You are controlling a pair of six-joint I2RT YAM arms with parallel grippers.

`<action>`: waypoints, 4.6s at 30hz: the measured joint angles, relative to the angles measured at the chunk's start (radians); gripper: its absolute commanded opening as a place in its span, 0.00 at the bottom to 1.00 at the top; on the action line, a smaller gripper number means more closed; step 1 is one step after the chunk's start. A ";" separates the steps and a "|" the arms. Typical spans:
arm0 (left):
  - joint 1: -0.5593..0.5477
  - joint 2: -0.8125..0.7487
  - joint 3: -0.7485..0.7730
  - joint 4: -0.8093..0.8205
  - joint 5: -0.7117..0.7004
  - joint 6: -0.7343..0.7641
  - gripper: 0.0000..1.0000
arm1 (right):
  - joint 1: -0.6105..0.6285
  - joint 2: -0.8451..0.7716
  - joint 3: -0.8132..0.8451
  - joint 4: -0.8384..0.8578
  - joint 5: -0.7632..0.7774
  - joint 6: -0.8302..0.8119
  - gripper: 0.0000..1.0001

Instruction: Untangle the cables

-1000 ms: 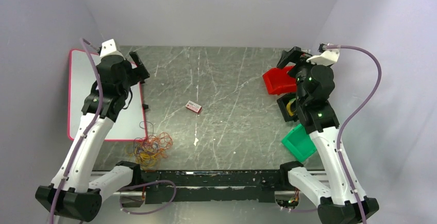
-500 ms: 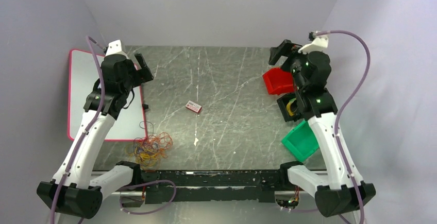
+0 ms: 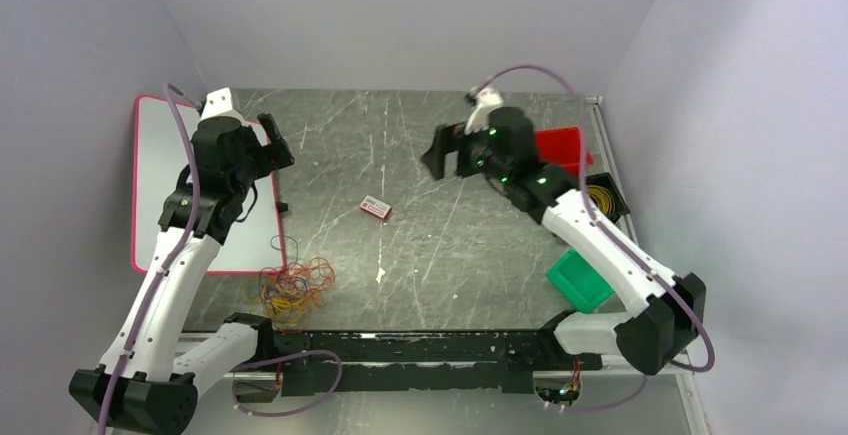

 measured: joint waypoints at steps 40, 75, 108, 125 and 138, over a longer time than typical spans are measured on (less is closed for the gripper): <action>0.298 -0.122 -0.024 -0.041 0.080 0.116 0.99 | 0.795 0.835 0.317 0.338 -0.074 -0.113 1.00; 0.299 -0.142 -0.008 -0.079 0.091 0.122 0.99 | 0.833 1.002 0.336 0.400 0.195 -0.205 0.40; 0.299 -0.186 -0.042 -0.004 0.185 0.124 1.00 | 0.648 0.240 -0.088 0.339 0.261 -0.132 0.00; 0.222 -0.080 -0.042 0.090 0.457 0.165 0.98 | 0.414 0.063 -0.249 0.161 0.100 -0.108 0.00; 0.207 -0.058 -0.052 0.098 0.458 0.164 0.98 | 0.412 0.067 -0.248 0.082 0.363 -0.045 0.00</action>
